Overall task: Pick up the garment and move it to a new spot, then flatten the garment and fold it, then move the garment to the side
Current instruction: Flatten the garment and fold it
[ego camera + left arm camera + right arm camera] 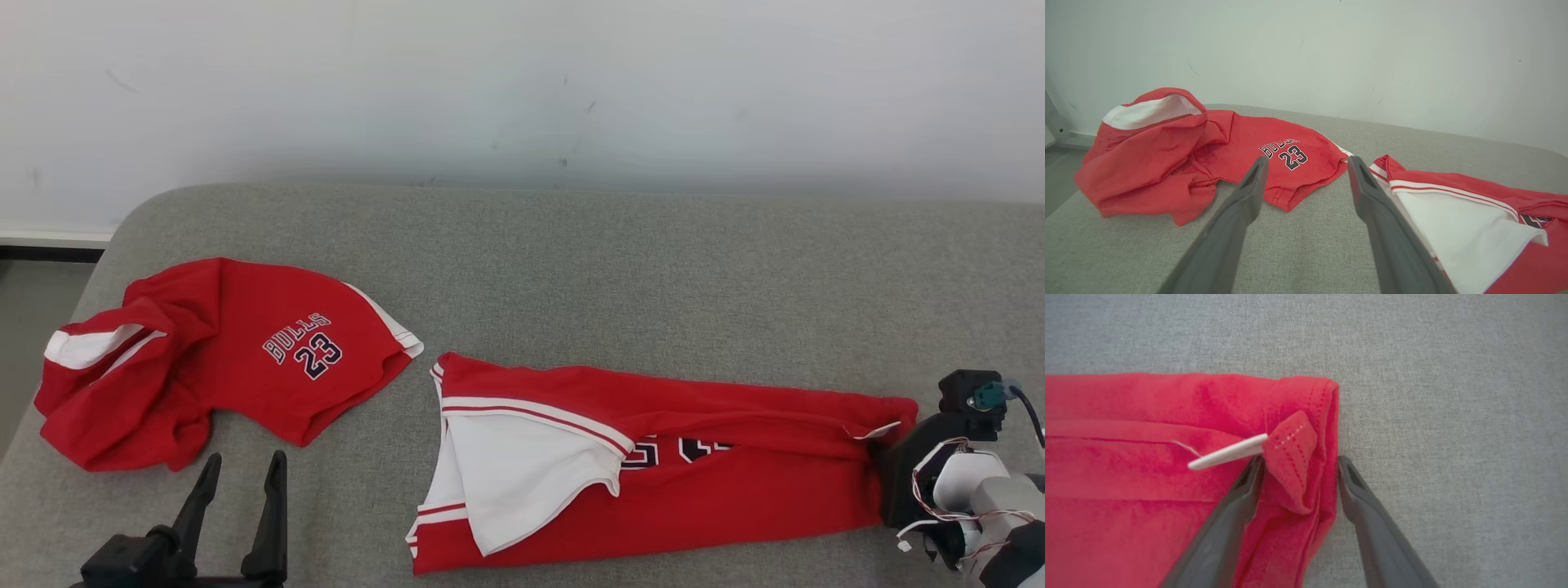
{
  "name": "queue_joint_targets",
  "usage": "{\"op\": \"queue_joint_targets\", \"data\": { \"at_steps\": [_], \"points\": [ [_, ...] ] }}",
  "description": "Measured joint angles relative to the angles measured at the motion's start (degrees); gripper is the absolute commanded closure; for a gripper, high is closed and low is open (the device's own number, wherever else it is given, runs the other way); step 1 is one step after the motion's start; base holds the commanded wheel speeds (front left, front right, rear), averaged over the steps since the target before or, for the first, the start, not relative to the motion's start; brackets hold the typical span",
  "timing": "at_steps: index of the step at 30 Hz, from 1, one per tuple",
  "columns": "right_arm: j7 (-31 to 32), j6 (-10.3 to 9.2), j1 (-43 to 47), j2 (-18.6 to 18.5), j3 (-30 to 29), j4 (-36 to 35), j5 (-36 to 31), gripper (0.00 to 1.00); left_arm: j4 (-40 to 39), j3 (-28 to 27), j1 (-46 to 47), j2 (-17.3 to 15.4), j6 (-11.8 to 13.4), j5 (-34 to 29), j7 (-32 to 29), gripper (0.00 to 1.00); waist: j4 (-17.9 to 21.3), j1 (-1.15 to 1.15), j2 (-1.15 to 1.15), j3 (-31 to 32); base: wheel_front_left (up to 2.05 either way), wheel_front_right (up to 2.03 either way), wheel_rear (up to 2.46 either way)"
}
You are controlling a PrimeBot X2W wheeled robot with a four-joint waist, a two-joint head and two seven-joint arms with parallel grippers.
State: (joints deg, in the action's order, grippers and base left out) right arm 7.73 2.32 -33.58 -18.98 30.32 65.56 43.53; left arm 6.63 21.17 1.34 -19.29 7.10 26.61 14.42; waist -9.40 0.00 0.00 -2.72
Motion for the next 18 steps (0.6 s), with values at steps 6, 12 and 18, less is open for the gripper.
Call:
{"op": "queue_joint_targets", "data": {
  "at_steps": [6, 12, 18],
  "points": [
    [1.36, 1.05, -0.68, 0.45, 0.30, -0.12, 0.20, 1.00, 0.00, -0.20, -0.01, 0.41, 0.00, -0.43, 0.00, 0.00, -0.02, 0.00, 0.00, 0.05, 0.00, 0.00, 0.00],
    [0.96, 1.55, -1.25, -0.70, 0.20, -0.21, 0.24, 1.00, 0.02, -0.44, -0.03, 0.66, 0.00, -0.63, 0.00, 0.00, 0.31, 0.00, 0.00, 0.05, 0.00, 0.00, 0.00],
    [-0.25, 1.15, -2.98, -6.01, -0.21, 0.74, -0.30, 1.00, 0.03, -1.35, -1.08, 0.74, 0.01, -0.75, 0.00, 0.00, 1.07, 0.00, 0.00, 0.00, 0.00, 0.00, 0.00]
  ]
}}
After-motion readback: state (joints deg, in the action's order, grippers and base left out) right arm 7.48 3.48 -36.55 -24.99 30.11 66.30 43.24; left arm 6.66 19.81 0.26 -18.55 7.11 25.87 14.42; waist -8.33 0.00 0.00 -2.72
